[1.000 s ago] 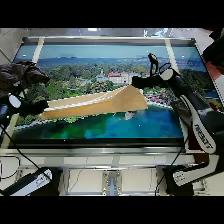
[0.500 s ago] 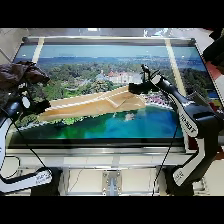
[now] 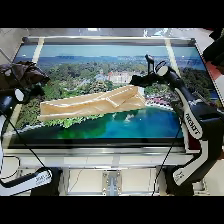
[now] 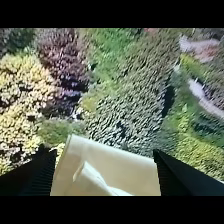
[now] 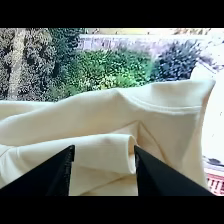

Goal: Fold the shirts.

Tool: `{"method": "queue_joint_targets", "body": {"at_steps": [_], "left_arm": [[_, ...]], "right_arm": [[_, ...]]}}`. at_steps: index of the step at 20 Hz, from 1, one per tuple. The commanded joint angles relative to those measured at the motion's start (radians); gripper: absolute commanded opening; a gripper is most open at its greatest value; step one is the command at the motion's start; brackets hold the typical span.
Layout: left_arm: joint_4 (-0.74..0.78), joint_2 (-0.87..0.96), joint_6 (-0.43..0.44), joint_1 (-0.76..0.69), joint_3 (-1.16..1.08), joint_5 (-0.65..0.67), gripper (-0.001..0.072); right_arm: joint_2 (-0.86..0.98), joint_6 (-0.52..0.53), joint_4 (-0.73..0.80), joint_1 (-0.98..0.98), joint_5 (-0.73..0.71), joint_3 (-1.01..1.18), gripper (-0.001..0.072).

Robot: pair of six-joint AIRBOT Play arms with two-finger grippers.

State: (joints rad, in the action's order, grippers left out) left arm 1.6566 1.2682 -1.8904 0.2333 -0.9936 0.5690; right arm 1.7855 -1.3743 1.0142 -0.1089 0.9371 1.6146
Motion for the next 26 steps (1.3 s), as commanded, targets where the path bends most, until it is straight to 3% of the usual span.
{"method": "queue_joint_targets", "body": {"at_steps": [1,4,7,10,26], "left_arm": [[-0.002,-0.089,0.036,-0.02,-0.028,0.026,0.0709],[-0.011,-0.117,0.137,-0.092,-0.028,0.11,0.0709],[-0.011,-0.117,0.14,-0.17,-0.029,0.09,0.0709],[-0.011,-0.117,0.14,-0.22,-0.029,0.083,0.0709],[-0.045,-0.116,0.137,-0.249,-0.028,0.083,0.0709]], "right_arm": [[-0.058,-0.014,0.117,0.085,0.203,0.063,0.0428],[-0.022,-0.048,0.065,0.196,0.354,0.057,0.045],[0.077,-0.04,-0.132,0.3,0.441,0.057,0.056],[0.162,0.029,-0.289,0.352,0.43,0.058,0.0562],[0.298,0.054,-0.295,0.115,0.38,0.064,0.054]]}}
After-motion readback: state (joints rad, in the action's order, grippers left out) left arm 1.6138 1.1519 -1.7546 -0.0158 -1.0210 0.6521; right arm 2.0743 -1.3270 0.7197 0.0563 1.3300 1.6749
